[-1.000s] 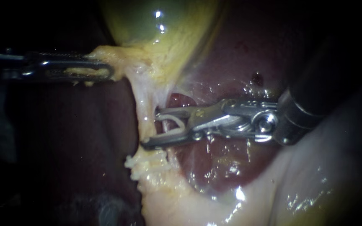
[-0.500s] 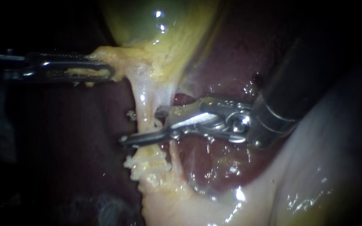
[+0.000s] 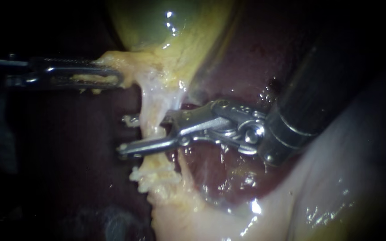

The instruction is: Clipping third clip left tube

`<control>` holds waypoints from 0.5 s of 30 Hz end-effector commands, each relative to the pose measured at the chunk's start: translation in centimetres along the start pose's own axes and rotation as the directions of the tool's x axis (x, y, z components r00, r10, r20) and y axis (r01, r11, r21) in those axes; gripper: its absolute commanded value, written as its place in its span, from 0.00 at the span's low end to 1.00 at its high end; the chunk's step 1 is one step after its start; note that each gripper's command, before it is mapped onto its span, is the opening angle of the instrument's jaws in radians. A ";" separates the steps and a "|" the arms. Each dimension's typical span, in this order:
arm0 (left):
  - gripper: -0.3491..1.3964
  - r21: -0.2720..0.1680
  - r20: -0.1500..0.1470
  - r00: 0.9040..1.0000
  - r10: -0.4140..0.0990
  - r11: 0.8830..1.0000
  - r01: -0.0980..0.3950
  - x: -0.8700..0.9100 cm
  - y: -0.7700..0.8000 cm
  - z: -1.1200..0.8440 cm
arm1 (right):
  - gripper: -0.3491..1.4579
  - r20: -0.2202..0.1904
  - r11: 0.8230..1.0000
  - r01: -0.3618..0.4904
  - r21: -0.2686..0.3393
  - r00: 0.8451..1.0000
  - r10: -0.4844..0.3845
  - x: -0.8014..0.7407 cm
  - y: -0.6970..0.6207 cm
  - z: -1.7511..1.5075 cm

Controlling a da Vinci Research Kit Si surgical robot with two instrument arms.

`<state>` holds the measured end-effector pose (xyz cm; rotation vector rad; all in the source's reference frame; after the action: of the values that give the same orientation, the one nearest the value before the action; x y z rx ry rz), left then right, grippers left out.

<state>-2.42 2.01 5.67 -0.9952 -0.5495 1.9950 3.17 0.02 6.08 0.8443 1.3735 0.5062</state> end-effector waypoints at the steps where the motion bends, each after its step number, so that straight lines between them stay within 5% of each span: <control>1: 0.00 0.001 0.001 1.000 0.000 1.000 0.000 0.00 0.00 0.00 | 0.47 -0.004 1.000 0.000 0.006 1.000 0.000 0.02 -0.03 0.00; 7: 0.00 0.001 0.001 1.000 0.000 1.000 0.000 0.00 0.00 0.00 | 0.46 -0.007 1.000 -0.001 0.023 1.000 0.001 0.08 -0.10 0.01; 15: 0.00 0.001 0.001 1.000 0.000 1.000 0.000 0.00 0.00 0.00 | 0.34 -0.009 1.000 -0.019 0.002 1.000 0.019 0.04 0.02 -0.18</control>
<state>-2.42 2.00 5.67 -0.9938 -0.5485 1.9957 2.98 0.13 6.07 0.8563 1.3758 0.5256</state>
